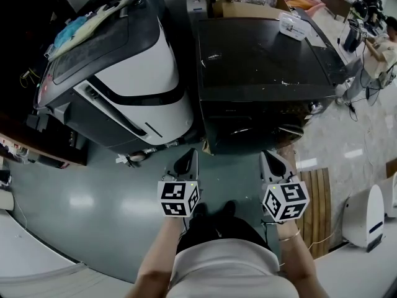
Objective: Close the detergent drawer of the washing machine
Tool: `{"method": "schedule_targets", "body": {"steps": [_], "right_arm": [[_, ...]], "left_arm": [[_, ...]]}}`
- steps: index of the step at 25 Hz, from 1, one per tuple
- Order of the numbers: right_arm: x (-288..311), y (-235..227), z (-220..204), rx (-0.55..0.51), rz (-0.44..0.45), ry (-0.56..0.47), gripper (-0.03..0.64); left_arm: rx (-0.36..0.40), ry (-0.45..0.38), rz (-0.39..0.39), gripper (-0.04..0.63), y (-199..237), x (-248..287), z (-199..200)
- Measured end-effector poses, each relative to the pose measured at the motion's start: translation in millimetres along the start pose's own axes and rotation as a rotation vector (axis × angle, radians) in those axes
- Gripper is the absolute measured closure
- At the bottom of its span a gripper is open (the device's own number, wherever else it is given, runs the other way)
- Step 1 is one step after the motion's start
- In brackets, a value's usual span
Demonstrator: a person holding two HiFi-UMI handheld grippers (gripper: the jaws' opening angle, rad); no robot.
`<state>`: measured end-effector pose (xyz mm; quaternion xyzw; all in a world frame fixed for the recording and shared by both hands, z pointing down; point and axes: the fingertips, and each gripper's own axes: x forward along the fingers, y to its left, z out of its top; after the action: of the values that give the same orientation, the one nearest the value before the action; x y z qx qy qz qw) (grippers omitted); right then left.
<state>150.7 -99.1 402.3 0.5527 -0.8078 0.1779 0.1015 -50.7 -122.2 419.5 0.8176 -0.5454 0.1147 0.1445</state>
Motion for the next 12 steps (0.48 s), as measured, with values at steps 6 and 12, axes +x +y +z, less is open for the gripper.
{"method": "schedule_targets", "body": {"steps": [6,12], "right_arm": [[1.2,-0.3,-0.8,0.002,0.005,0.013,0.615],[3.6,-2.2,-1.0,0.002,0.012,0.015,0.615]], "left_arm": [[-0.004,-0.004,0.001,0.6,-0.3,1.5,2.0],[-0.002,0.0,0.005,0.6,-0.8,5.2,2.2]]}}
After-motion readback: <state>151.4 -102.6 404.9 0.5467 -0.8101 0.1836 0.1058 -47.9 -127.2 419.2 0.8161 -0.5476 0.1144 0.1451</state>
